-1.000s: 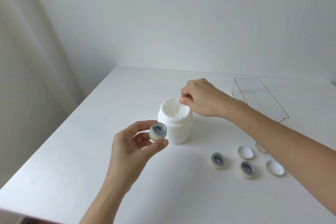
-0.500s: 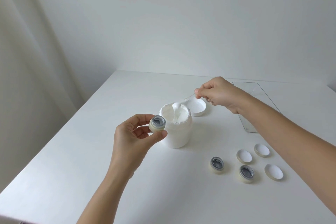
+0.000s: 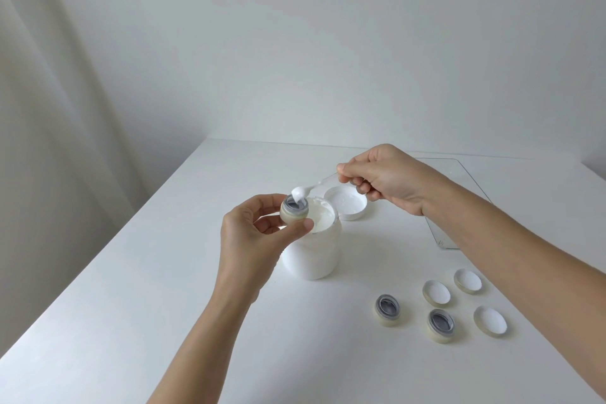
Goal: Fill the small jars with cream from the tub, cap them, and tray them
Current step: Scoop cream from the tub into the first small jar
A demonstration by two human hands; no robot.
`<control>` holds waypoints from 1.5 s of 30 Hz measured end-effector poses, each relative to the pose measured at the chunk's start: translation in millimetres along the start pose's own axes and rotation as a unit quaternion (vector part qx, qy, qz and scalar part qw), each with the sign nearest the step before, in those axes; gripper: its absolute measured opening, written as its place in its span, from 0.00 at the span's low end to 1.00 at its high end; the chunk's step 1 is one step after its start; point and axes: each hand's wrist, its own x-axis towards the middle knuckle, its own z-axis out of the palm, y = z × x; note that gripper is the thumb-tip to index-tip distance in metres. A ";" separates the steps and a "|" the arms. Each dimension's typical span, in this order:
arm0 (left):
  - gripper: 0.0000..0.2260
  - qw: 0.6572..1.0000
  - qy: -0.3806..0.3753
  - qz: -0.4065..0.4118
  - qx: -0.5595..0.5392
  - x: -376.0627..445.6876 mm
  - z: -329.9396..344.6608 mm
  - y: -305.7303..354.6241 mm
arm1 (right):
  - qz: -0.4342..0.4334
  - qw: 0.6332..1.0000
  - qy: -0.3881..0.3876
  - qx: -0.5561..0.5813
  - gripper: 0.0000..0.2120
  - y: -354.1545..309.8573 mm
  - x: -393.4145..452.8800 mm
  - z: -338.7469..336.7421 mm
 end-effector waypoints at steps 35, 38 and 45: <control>0.15 0.995 -0.032 -0.031 -0.089 -45.9 1.5 -29.3 | -0.436 0.783 0.259 -0.360 0.05 47.6 -57.0 2.1; 0.16 0.994 -0.038 -0.040 -0.094 -53.3 8.3 -37.6 | -0.353 0.821 0.202 -0.400 0.05 40.6 -43.1 10.3; 0.16 0.995 -0.034 -0.048 -0.077 -57.7 17.9 -48.7 | -0.291 0.804 0.124 -0.504 0.12 25.5 -11.5 32.3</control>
